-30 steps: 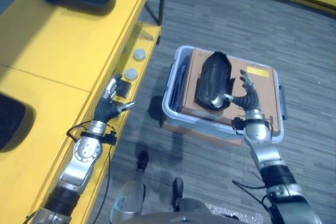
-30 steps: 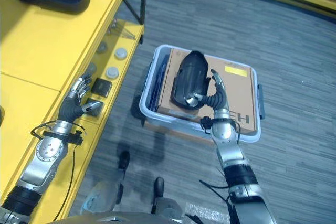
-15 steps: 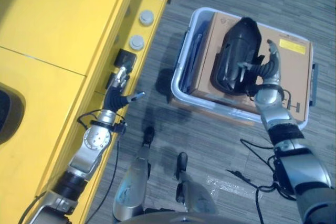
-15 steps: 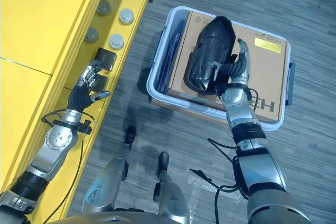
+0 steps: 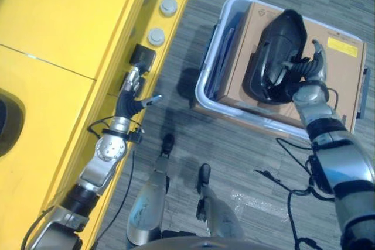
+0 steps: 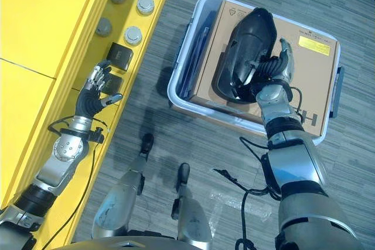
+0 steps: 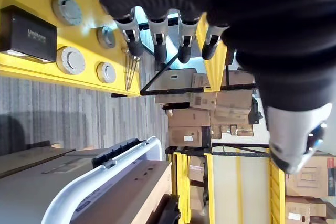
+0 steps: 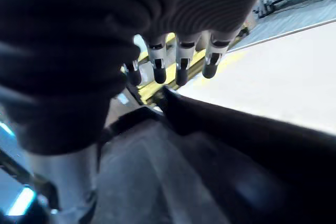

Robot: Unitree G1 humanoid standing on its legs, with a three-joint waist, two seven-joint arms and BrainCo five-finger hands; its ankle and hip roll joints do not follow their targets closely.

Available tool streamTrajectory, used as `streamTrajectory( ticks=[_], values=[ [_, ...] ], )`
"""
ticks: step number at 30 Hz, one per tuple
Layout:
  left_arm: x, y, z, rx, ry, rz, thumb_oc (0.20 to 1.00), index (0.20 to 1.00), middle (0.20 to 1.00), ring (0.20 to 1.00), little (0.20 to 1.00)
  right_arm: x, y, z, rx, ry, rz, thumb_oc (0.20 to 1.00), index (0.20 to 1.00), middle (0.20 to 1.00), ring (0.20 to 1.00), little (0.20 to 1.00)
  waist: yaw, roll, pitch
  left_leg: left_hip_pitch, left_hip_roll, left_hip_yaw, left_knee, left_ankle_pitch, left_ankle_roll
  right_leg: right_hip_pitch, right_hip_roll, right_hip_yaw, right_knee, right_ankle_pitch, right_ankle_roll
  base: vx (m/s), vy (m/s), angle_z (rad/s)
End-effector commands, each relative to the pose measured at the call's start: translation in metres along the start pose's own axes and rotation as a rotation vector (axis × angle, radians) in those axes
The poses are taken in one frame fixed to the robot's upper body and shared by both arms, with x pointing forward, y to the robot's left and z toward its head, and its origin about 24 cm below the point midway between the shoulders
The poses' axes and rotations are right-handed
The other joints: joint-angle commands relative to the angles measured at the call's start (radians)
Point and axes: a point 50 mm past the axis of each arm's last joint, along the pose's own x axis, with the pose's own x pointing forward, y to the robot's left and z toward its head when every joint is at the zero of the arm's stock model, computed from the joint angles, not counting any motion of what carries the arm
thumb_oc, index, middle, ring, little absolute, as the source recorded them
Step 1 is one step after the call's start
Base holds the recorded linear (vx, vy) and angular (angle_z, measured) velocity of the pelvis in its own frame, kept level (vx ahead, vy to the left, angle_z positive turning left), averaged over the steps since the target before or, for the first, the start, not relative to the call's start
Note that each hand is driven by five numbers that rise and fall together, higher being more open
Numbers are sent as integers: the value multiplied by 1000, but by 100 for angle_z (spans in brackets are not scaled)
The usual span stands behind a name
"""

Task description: Move parts from the plastic box to the shelf.

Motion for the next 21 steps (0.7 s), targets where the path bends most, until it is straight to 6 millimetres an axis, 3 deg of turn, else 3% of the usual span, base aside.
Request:
streamTrajectory(
  ticks=[1,7,8,12,21],
  values=[
    [3,2,11,-22,-82,33,1000,1000,1000,1000,1000,5,-6,4,-19,21,0,1000,1000,1000,1000,1000,-4,-11,-26,7,56,33,2,-129,-56,-52,-18,17,-5,-20,18,0,0,0],
    [4,7,12,-6,-76,41,1000,1000,1000,1000,1000,-5,18,-15,-83,140,128,1000,1000,1000,1000,1000,-11,-13,-24,11,59,29,0,-128,-58,-48,-16,14,-5,-23,16,0,0,0],
    [3,8,10,0,-66,39,1000,1000,1000,1000,1000,-8,22,-19,-115,174,153,200,200,200,200,200,-10,-13,-23,13,60,26,1,-127,-58,-47,-15,15,-5,-24,15,-13,-26,3],
    [1,9,9,4,-52,26,1000,1000,1000,1000,1000,-12,22,-35,-158,240,193,200,200,200,200,200,-6,-10,-25,16,60,23,0,-125,-59,-41,-15,10,-5,-26,15,-14,-24,7],
    [0,12,6,23,-35,32,1000,1000,1000,1000,1000,-10,5,-50,-75,275,132,200,200,200,200,200,-10,-7,-42,35,58,20,-3,-128,-58,-23,-18,1,-5,-33,17,0,0,0]
  ],
)
